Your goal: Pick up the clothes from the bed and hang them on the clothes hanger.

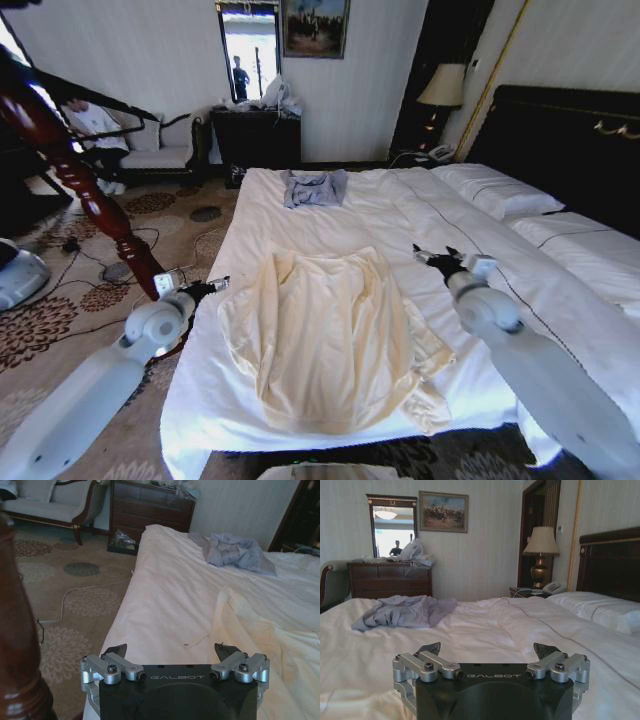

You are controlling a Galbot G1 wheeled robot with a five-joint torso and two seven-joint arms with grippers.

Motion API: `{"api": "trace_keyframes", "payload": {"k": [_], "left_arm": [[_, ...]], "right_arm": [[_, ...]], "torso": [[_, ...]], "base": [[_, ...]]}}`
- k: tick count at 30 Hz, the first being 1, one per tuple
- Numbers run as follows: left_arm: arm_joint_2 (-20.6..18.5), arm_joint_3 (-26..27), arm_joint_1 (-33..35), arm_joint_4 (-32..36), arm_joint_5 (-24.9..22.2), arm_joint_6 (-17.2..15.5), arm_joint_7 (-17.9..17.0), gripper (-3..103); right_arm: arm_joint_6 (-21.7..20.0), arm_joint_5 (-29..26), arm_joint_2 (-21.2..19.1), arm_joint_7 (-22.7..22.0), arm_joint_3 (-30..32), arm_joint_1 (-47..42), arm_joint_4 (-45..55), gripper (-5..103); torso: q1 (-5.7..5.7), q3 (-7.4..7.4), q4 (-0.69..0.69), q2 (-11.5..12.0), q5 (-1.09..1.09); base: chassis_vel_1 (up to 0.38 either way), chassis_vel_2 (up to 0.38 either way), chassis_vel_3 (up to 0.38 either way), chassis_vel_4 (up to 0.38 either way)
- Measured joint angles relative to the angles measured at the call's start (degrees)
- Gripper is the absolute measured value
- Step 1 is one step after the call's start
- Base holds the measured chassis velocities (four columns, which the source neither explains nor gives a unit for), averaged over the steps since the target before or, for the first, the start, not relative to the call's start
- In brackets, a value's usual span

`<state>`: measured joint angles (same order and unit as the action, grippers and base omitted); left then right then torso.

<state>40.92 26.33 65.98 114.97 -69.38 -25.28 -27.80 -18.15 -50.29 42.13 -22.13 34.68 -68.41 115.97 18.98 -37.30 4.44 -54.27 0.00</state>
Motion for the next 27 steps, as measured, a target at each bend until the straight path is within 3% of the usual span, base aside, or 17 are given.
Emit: {"api": "trace_keyframes", "payload": {"k": [5, 10, 15, 17, 22, 27], "left_arm": [[1.94, 5.00, 9.50, 1.29, 2.85, 2.62, 5.83, 99], [4.97, 4.77, 11.63, 0.02, 3.86, 4.60, 8.36, 98], [7.14, 2.25, 9.78, -3.68, 5.55, 6.53, 10.20, 97], [8.80, 0.98, 7.89, -5.83, 5.99, 6.97, 10.50, 87], [9.85, -0.22, 6.52, -7.78, 6.50, 7.12, 11.10, 82], [10.58, -1.90, 6.35, -9.39, 8.42, 7.75, 13.77, 67]], "right_arm": [[0.26, 2.54, 4.44, 1.67, 13.24, -16.28, 10.80, 100], [0.39, 3.08, 8.84, 1.95, 17.77, -22.64, 16.09, 100], [-0.04, 0.90, 11.52, 1.54, 18.73, -23.96, 18.18, 100], [-0.89, -1.14, 12.47, 0.77, 18.39, -23.14, 18.99, 100], [-1.33, -1.91, 13.02, 0.32, 18.00, -22.43, 19.25, 100], [-2.48, -4.01, 13.27, -0.55, 17.99, -21.80, 21.36, 100]], "torso": [[-0.02, 0.01, -0.01, -0.01, -0.04], [-0.01, 0.00, -0.01, -0.01, 0.01], [0.00, -0.01, -0.01, 0.00, 0.00], [0.00, -0.01, -0.01, 0.00, -0.02], [0.01, -0.02, -0.01, 0.01, 0.01], [0.01, -0.01, -0.02, 0.01, -0.01]], "base": [[0.000, 0.000, 0.000, 0.000], [0.000, 0.000, 0.000, 0.000], [0.000, 0.000, 0.000, 0.000], [0.000, 0.000, 0.000, 0.000], [0.000, 0.000, 0.000, 0.000], [0.000, 0.000, 0.000, 0.000]]}}
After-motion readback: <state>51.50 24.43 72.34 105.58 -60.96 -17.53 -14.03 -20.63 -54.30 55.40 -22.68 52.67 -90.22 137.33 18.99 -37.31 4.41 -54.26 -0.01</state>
